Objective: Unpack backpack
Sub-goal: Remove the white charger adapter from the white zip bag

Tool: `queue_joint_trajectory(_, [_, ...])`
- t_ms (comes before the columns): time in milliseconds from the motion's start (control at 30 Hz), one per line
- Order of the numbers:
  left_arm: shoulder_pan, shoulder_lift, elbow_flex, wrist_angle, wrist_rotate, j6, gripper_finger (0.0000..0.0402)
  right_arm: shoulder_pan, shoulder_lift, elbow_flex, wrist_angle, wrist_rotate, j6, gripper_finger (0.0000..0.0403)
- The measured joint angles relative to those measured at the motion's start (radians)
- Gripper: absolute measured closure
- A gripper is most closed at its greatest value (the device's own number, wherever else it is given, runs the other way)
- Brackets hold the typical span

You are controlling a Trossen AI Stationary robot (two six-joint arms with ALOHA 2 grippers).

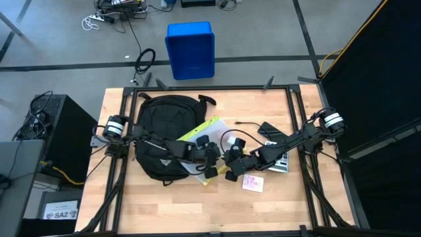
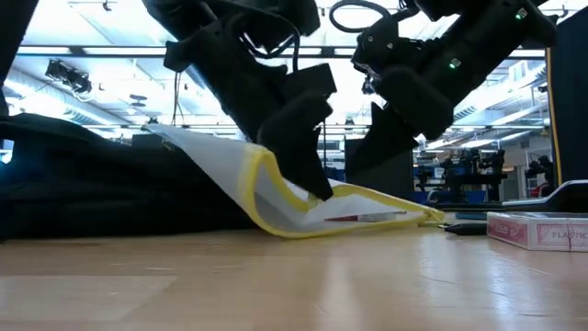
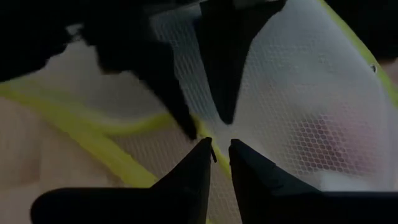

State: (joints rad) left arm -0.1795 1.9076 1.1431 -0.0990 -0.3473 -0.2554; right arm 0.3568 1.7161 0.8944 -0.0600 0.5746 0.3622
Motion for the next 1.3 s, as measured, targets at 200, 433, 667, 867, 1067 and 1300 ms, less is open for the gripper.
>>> queue_joint_trajectory(200, [0.009, 0.003, 0.0, 0.011, -0.007, 0.043, 0.0396, 0.01, -0.001, 0.0, -0.108, -0.08, 0.009, 0.0372])
queue_joint_trajectory(433, [-0.012, 0.003, 0.027, 0.101, -0.122, 0.118, 0.0401, 0.01, -0.001, 0.0, -0.128, -0.089, 0.034, 0.0371])
queue_joint_trajectory(667, [-0.064, 0.003, 0.101, 0.101, -0.21, 0.176, 0.0401, 0.01, -0.002, 0.0, -0.137, -0.008, 0.049, 0.0358])
queue_joint_trajectory(867, [-0.103, 0.003, 0.158, 0.04, -0.275, 0.2, 0.0401, 0.008, -0.003, 0.0, -0.226, 0.059, 0.11, 0.0353])
queue_joint_trajectory(1067, [-0.124, 0.003, 0.201, -0.027, -0.309, 0.208, 0.0401, 0.006, -0.003, 0.0, -0.316, 0.128, 0.188, 0.0351])
queue_joint_trajectory(1300, [-0.06, 0.003, 0.211, -0.125, -0.173, 0.278, 0.0401, 0.007, -0.003, 0.0, -0.325, 0.129, 0.196, 0.0351])
